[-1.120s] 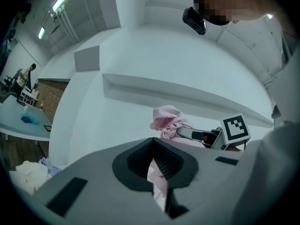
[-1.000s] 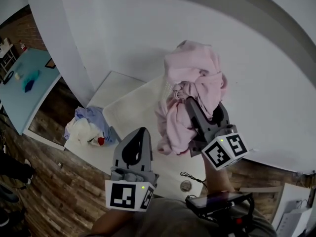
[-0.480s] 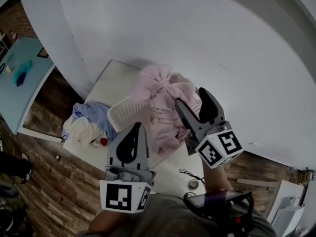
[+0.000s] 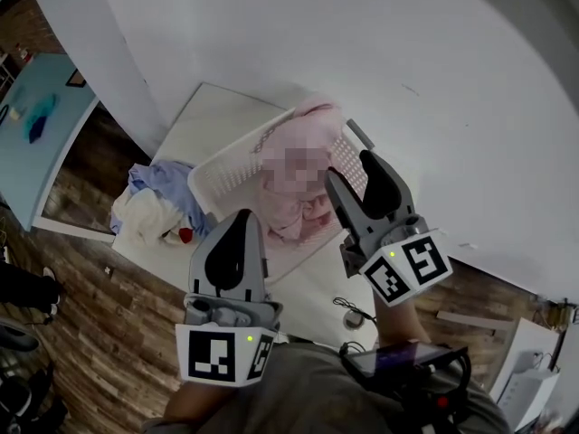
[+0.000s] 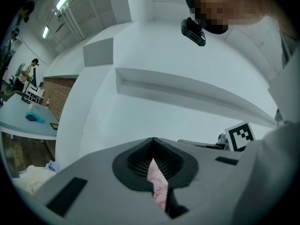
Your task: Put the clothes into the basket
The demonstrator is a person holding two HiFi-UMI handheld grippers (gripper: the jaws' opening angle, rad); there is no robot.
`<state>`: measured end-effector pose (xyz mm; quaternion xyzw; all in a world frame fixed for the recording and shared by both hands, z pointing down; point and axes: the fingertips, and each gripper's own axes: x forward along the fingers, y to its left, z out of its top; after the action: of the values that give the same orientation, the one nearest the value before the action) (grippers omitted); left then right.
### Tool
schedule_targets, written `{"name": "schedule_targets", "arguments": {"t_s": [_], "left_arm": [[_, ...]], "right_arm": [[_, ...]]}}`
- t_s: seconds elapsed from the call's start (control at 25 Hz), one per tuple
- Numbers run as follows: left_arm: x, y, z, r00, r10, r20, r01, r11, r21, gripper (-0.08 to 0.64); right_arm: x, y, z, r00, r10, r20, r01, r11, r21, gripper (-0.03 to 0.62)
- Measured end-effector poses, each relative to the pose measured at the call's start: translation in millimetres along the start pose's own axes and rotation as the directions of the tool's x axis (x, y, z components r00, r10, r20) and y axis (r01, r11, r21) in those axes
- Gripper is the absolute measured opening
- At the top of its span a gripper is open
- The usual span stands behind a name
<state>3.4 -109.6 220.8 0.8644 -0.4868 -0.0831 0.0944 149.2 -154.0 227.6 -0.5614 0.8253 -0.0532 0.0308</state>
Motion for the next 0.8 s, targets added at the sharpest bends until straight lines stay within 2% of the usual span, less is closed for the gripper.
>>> {"name": "schedule_targets", "arguments": {"t_s": [0.12,0.2,0.28,0.44,0.56,0.8], "left_arm": [[-12,-11,3,1.000,0.017,0.015,-0.017,1.000,0.026,0.008],[-23,-20,4,0.999,0.033,0.022,-0.034,0.999,0.034,0.008],[-36,-31,4,0.998,0.051,0.028,-0.052,0.998,0.040,0.008],[-70,-44,0,0.993,0.112,0.034,-0.114,0.991,0.064,0.008],[-99,-55,-7,0.986,0.163,0.044,-0.166,0.983,0.081,0.008],[-157,-72,-13,0.956,0.282,0.084,-0.289,0.954,0.083,0.008]], "right_arm": [[-18,16,2,0.998,0.060,0.001,-0.060,0.998,-0.028,0.175],[-36,27,2,0.996,0.094,0.002,-0.094,0.995,-0.037,0.067],[-57,39,1,0.991,0.135,-0.001,-0.135,0.990,-0.036,0.021],[-100,61,-9,0.982,0.187,-0.016,-0.188,0.979,-0.082,0.014],[-133,75,-20,0.972,0.232,-0.035,-0.234,0.969,-0.080,0.014],[-180,95,-32,0.946,0.320,-0.047,-0.323,0.944,-0.072,0.014]]}}
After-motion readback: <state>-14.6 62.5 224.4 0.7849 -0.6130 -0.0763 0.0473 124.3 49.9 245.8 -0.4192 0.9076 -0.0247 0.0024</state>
